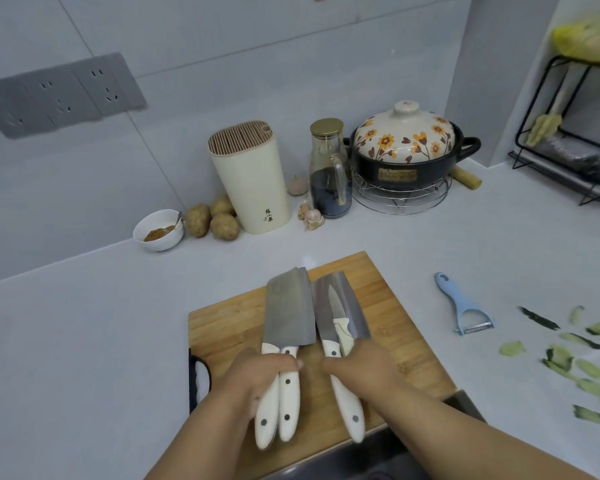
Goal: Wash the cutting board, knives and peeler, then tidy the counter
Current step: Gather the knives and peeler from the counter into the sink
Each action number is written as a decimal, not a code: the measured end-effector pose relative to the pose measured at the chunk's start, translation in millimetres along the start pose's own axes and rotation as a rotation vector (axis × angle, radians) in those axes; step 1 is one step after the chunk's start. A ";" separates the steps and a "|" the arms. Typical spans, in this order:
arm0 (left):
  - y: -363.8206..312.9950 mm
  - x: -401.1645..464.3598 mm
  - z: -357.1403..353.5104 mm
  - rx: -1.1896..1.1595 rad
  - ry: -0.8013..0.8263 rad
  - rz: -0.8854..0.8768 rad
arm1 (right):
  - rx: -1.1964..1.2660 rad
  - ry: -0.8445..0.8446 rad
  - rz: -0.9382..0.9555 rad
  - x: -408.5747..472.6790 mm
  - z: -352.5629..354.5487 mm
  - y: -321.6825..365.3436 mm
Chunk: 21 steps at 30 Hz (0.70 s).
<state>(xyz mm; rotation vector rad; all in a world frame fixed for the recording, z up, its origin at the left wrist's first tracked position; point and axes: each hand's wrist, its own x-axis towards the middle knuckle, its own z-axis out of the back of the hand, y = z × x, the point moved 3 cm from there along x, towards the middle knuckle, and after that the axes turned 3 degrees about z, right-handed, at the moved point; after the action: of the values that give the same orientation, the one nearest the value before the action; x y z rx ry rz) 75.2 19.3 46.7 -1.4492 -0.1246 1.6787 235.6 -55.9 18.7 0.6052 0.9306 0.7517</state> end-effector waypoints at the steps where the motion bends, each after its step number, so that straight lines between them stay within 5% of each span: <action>1: 0.4 0.1 0.9 -0.018 0.015 -0.001 | 0.038 -0.014 0.000 -0.6 0.3 -1.8; 11: -6.5 -20.5 0.4 -0.099 0.146 -0.099 | 0.276 -0.168 -0.027 -38.7 17.2 -7.9; 21: -48.4 -80.6 -88.3 0.078 0.451 -0.358 | 0.505 -0.602 -0.093 -148.1 94.0 -50.0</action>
<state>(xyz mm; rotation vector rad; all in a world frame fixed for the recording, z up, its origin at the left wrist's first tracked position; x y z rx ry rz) 169.1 -44.6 107.8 -1.6009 -0.0625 1.0346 275.6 -215.7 97.2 1.1476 0.5730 0.2098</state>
